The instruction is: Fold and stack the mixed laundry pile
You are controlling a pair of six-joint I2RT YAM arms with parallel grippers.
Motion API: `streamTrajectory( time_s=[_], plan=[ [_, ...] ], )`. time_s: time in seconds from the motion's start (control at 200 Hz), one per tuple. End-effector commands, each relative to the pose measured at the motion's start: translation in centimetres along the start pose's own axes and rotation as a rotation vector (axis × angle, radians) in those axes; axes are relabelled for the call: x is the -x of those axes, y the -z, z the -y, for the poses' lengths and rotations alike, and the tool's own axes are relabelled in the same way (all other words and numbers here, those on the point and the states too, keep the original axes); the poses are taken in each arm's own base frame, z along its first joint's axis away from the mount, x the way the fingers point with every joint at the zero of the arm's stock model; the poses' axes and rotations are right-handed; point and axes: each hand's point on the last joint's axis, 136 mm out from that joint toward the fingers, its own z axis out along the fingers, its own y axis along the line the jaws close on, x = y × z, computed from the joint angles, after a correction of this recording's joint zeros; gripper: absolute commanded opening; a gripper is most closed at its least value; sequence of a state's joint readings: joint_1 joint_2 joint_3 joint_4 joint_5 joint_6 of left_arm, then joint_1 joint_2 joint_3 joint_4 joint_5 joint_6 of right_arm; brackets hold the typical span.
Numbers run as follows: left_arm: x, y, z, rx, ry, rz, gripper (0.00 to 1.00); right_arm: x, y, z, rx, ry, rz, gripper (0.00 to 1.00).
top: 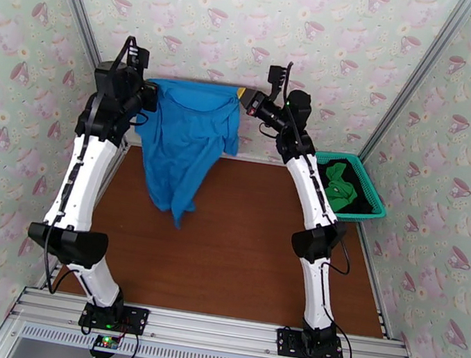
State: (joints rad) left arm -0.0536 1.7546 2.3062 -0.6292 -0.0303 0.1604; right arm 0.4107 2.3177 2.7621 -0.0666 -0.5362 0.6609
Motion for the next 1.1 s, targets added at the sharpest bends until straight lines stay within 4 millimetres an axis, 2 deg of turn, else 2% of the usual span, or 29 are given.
streamTrajectory(
  time_s=[0.0, 0.065, 0.13, 0.195, 0.275, 0.306, 0.326, 0.371, 0.376, 0.466, 0.526, 0.571, 0.626, 0.656, 0.696, 0.746, 0.791, 0.957, 1.092],
  plan=[
    [6.6, 6.6, -4.6, 0.157, -0.020, 0.161, 0.00, 14.6, 5.8, -6.9, 0.031, 0.230, 0.446, 0.00],
    [7.6, 8.8, -4.6, 0.163, -0.029, 0.187, 0.00, 15.1, 6.3, -8.5, 0.055, 0.264, 0.442, 0.00],
    [7.9, 11.2, -4.2, 0.153, -0.037, 0.203, 0.00, 14.3, 6.3, -9.4, 0.085, 0.274, 0.381, 0.00],
    [7.1, 13.8, -3.0, 0.124, -0.047, 0.203, 0.00, 12.0, 6.0, -9.2, 0.099, 0.259, 0.267, 0.00],
    [3.9, 16.9, -0.9, 0.074, -0.042, 0.168, 0.00, 7.1, 6.2, -6.9, 0.044, 0.226, 0.097, 0.00],
    [1.9, 17.7, 0.1, 0.046, -0.031, 0.138, 0.00, 5.3, 7.0, -6.0, 0.003, 0.230, 0.048, 0.00],
    [0.5, 18.3, 0.8, 0.025, -0.016, 0.119, 0.00, 3.4, 7.6, -4.6, -0.040, 0.224, 0.007, 0.00],
    [-3.0, 19.4, 2.4, -0.027, 0.032, 0.065, 0.00, -0.2, 9.7, -2.4, -0.136, 0.226, -0.068, 0.00],
    [-3.3, 19.5, 2.6, -0.033, 0.042, 0.059, 0.00, -0.2, 10.0, -2.6, -0.143, 0.232, -0.067, 0.00],
    [-12.2, 20.9, 6.9, -0.175, 0.165, -0.116, 0.00, -8.2, 16.1, 1.7, -0.369, 0.213, -0.271, 0.00],
    [-18.5, 21.8, 9.9, -0.246, 0.257, -0.261, 0.00, -14.4, 21.2, 4.6, -0.531, 0.159, -0.449, 0.00],
    [-23.3, 22.6, 12.7, -0.320, 0.308, -0.385, 0.00, -18.7, 25.1, 6.1, -0.635, 0.106, -0.590, 0.17],
    [-29.2, 23.9, 15.9, -0.383, 0.344, -0.558, 0.00, -23.1, 29.4, 7.2, -0.742, 0.030, -0.732, 0.47],
    [-31.9, 24.8, 17.3, -0.401, 0.348, -0.640, 0.00, -25.0, 31.4, 7.4, -0.784, -0.007, -0.787, 0.57],
    [-34.9, 26.1, 18.9, -0.410, 0.336, -0.728, 0.00, -26.9, 33.6, 7.3, -0.823, -0.052, -0.836, 0.77],
    [-37.9, 27.6, 20.6, -0.416, 0.302, -0.815, 0.00, -27.9, 35.4, 6.9, -0.855, -0.085, -0.854, 0.93],
    [-39.7, 28.8, 21.8, -0.424, 0.269, -0.883, 0.00, -28.4, 36.5, 6.4, -0.872, -0.107, -0.862, 1.00],
    [-42.5, 32.9, 24.8, -0.457, 0.059, -1.088, 0.00, -27.3, 37.3, 5.7, -0.936, -0.148, -0.841, 1.00],
    [-43.9, 34.8, 24.5, -0.401, -0.112, -1.205, 0.00, -28.4, 37.6, 7.3, -1.035, -0.248, -0.831, 0.98]
  ],
)
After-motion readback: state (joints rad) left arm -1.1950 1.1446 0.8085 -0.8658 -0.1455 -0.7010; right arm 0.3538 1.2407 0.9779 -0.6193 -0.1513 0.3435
